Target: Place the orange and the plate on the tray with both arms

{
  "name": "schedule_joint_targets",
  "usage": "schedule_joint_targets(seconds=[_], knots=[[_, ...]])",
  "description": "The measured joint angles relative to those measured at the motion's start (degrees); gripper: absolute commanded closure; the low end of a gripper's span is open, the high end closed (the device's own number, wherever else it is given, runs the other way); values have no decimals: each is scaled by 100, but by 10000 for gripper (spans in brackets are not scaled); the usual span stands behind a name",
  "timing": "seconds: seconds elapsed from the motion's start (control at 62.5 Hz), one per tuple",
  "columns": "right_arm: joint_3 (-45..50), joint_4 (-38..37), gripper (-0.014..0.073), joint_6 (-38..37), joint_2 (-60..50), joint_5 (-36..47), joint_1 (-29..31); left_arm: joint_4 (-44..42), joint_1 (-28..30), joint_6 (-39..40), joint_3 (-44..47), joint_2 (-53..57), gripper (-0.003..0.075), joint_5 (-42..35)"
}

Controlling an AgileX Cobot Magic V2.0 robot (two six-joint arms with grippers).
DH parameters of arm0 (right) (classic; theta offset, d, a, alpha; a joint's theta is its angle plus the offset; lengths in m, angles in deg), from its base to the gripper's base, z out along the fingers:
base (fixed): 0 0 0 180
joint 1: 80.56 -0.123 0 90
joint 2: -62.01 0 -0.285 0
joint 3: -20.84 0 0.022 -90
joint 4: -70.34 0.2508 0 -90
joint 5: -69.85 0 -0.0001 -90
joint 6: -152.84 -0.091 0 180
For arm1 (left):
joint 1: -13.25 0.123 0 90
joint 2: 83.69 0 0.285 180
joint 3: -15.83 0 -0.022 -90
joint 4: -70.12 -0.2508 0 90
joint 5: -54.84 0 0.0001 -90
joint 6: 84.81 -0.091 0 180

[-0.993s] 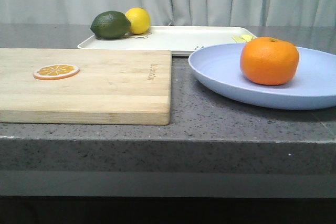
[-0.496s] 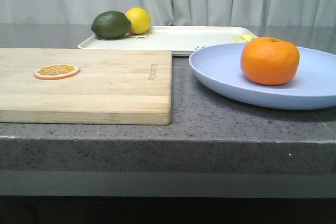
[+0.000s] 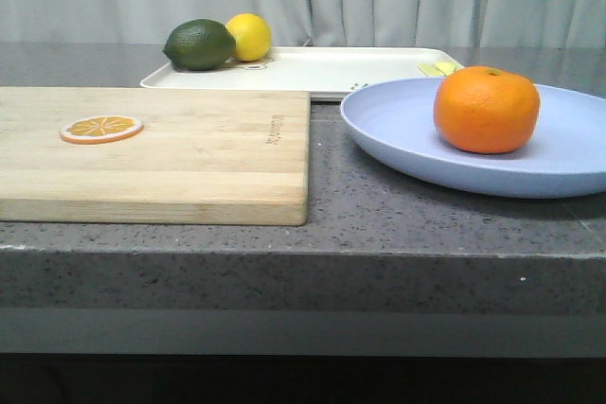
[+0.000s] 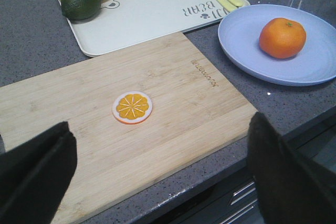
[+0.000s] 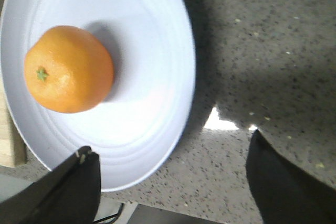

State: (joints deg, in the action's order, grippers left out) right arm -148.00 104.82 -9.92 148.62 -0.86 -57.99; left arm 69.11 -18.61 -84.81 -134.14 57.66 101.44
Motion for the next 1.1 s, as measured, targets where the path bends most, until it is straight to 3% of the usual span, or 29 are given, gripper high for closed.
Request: schedule_joint_targets(seconds=[0.496,1.105], knots=[[291,235,9,24,270,887,-419,0,0,0,0,0,79,0],[336,383,11,33,925,1113,-862,0,0,0,0,0,79,-99]])
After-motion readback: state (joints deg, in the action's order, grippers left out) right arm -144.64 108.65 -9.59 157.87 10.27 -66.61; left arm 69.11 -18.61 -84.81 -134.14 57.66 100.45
